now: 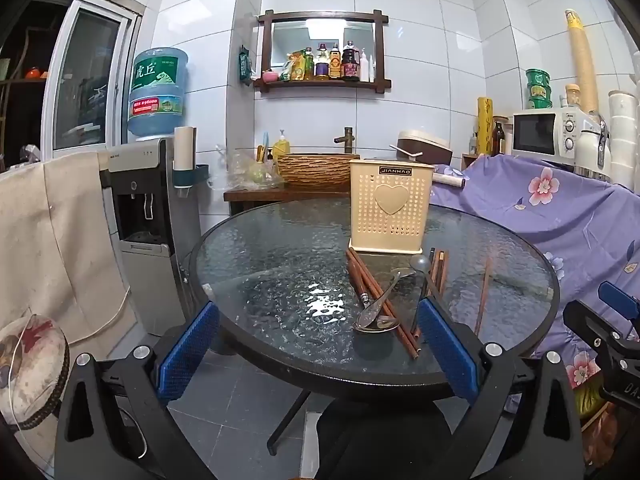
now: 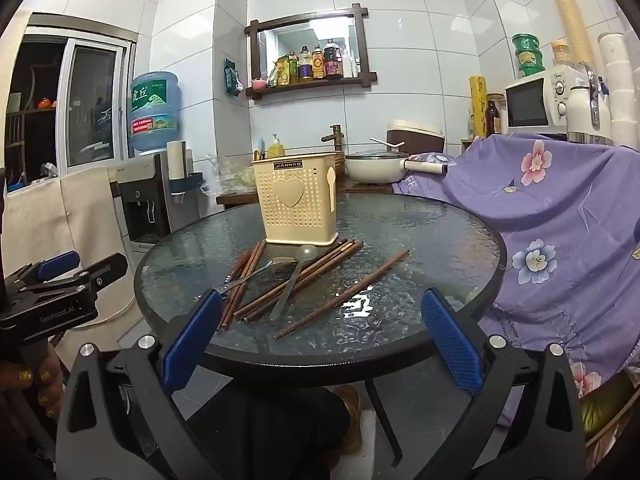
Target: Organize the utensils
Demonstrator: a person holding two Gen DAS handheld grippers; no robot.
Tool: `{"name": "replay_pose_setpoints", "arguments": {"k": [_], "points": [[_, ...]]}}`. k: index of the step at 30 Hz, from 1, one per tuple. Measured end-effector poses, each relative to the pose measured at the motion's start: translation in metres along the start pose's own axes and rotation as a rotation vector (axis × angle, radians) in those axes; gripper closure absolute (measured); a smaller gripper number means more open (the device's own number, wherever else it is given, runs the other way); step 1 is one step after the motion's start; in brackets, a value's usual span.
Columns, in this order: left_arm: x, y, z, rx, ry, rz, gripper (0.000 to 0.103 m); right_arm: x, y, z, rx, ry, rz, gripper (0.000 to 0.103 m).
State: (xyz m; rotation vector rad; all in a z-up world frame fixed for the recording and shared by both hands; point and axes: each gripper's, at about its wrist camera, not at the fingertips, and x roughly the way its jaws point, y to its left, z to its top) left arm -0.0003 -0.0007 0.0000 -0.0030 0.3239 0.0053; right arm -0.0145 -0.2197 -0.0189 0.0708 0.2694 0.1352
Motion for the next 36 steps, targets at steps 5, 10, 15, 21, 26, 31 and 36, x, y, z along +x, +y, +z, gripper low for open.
{"name": "replay_pose_setpoints", "arguments": {"k": [5, 10, 15, 21, 26, 31, 36], "points": [[0.0001, 0.0027, -0.0033, -0.017, 0.004, -0.008, 0.006, 0.0000, -0.0001, 0.0002, 0.000, -0.002, -0.003, 0.005], [0.0026, 0.0026, -0.0031, -0.011, 0.009, -0.007, 0.006, 0.0038, 0.0034, -0.0036, 0.002, 0.000, 0.001, 0.005], [0.0026, 0.0051, -0.0031, -0.013, 0.006, -0.006, 0.006, -0.0005, 0.0035, -0.0043, 0.003, -0.002, 0.002, 0.005], [0.0011, -0.0016, -0.0017, 0.006, 0.009, -0.004, 0.006, 0.0005, -0.0008, -0.0006, 0.012, 0.005, 0.002, 0.005], [0.0023, -0.0004, -0.0021, 0.004, 0.015, -0.005, 0.006, 0.0006, -0.0011, -0.0010, 0.012, 0.006, 0.005, 0.005], [0.0025, -0.0013, -0.0025, 0.007, 0.017, -0.002, 0.006, 0.0001, -0.0014, -0.0017, 0.013, 0.008, 0.006, 0.005], [0.0036, -0.0006, -0.0026, 0.005, 0.024, -0.003, 0.006, -0.0002, -0.0012, -0.0020, 0.012, 0.009, 0.006, 0.005]]}}
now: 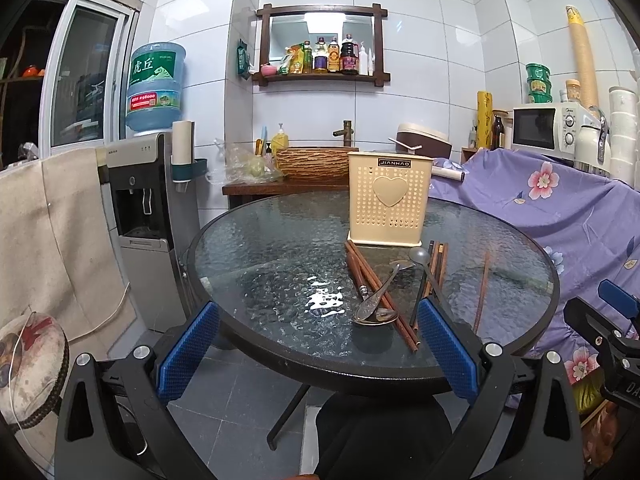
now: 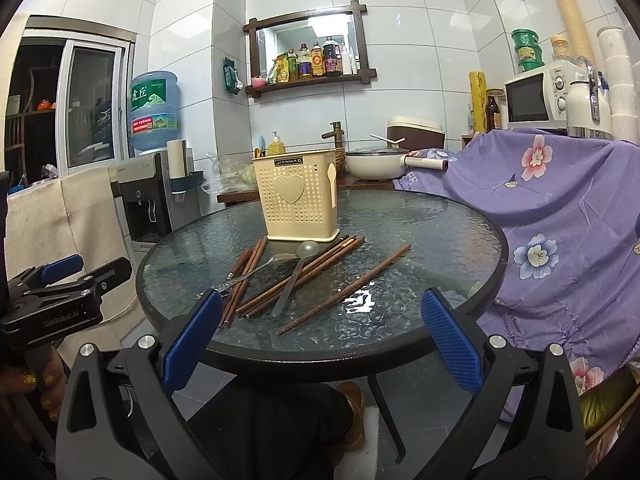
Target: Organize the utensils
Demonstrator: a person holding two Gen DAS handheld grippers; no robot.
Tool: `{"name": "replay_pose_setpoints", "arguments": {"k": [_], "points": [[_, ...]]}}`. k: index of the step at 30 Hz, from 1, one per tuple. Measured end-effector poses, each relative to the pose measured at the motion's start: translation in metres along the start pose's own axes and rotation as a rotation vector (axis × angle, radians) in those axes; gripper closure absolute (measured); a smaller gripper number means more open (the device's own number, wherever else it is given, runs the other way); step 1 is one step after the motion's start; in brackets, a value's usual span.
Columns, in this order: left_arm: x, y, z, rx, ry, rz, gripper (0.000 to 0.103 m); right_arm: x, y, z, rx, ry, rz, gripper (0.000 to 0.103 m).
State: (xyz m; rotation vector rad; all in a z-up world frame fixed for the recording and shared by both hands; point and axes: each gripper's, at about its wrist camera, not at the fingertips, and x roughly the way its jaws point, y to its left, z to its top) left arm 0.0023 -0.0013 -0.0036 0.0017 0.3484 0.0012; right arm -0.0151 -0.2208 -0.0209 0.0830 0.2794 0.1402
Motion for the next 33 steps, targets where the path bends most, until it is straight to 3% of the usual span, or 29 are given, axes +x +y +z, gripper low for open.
{"name": "replay_pose_setpoints", "arguments": {"k": [33], "points": [[0.0013, -0.0018, -0.0003, 0.008, 0.006, 0.002, 0.006, 0.0024, 0.0011, 0.0000, 0.000, 0.005, 0.002, 0.005]]}}
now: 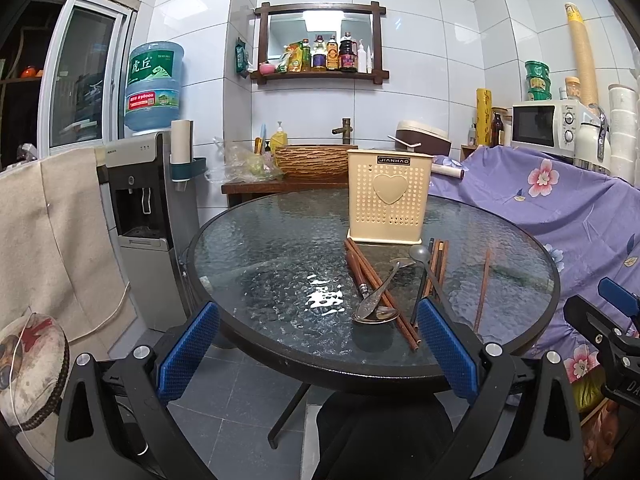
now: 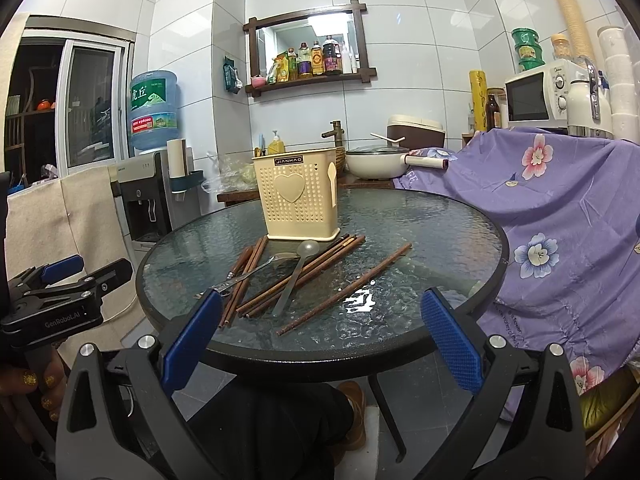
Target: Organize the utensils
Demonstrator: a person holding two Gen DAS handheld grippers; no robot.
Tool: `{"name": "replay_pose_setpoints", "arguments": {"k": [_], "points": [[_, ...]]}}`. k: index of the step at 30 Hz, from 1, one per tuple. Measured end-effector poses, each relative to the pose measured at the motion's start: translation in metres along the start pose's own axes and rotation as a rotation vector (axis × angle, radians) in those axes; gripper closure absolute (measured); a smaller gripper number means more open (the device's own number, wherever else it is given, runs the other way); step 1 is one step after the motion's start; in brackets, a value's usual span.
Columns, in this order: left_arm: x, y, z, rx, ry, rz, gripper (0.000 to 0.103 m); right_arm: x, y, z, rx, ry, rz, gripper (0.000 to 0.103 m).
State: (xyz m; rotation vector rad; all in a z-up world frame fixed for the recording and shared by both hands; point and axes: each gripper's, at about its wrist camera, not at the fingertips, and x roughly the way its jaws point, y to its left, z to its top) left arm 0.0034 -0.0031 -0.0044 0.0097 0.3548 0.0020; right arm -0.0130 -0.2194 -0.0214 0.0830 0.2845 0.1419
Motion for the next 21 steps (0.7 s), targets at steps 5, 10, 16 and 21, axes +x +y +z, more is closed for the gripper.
{"name": "replay_pose_setpoints", "arguments": {"k": [5, 10, 16, 21], "points": [[0.0003, 0.0000, 0.0001, -0.002, 0.002, 0.000, 0.006, 0.0000, 0.0001, -0.0001, -0.003, 0.000, 0.000, 0.005], [0.0003, -0.0007, -0.0004, -0.002, 0.005, -0.001, 0.006, 0.0002, 0.0009, 0.0003, -0.005, 0.000, 0.001, 0.005], [0.0004, -0.0006, -0.0003, -0.002, 0.005, -0.002, 0.006, 0.0004, 0.0014, 0.0001, -0.006, 0.001, 0.000, 0.005], [-0.0005, 0.0004, -0.0014, -0.001, 0.009, -0.004, 0.006, 0.0014, 0.0018, 0.0000, -0.005, 0.005, 0.004, 0.005]]}}
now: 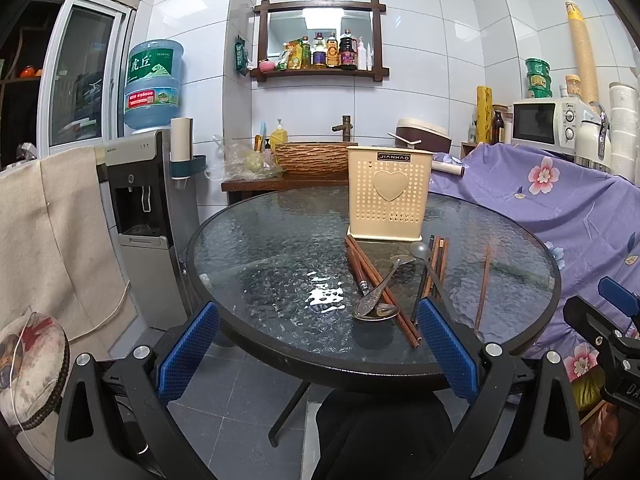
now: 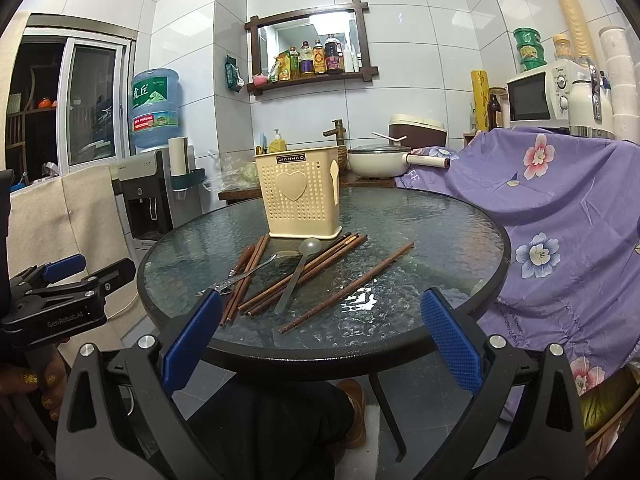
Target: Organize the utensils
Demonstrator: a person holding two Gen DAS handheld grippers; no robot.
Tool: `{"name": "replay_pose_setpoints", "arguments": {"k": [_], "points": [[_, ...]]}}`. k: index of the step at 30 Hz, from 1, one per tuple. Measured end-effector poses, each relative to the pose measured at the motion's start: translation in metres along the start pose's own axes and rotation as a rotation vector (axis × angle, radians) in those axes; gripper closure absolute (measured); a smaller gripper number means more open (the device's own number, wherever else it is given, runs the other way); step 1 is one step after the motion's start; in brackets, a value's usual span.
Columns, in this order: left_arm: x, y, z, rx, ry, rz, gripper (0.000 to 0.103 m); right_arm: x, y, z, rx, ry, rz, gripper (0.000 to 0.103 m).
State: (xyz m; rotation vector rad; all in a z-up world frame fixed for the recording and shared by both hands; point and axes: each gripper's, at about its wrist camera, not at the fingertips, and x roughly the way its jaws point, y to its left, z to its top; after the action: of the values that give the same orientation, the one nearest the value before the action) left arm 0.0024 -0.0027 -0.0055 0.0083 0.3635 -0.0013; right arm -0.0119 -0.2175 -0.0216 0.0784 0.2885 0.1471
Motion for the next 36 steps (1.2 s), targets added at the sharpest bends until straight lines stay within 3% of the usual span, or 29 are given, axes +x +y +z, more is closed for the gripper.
{"name": "replay_pose_setpoints", "arguments": {"k": [8, 13, 25, 36], "points": [[0.002, 0.000, 0.001, 0.004, 0.000, 0.006, 0.006, 0.000, 0.000, 0.000, -0.004, -0.001, 0.002, 0.005], [0.009, 0.003, 0.003, -0.007, 0.040, -0.007, 0.006, 0.006, -0.004, 0.004, -0.015, 0.018, -0.023, 0.005], [0.048, 0.008, 0.019, 0.017, 0.127, -0.029, 0.006, 0.068, -0.034, 0.021, 0.012, 0.223, -0.092, 0.005], [0.103, -0.011, 0.041, 0.089, 0.216, -0.149, 0.007, 0.132, -0.058, 0.043, 0.009, 0.376, -0.114, 0.014]]}}
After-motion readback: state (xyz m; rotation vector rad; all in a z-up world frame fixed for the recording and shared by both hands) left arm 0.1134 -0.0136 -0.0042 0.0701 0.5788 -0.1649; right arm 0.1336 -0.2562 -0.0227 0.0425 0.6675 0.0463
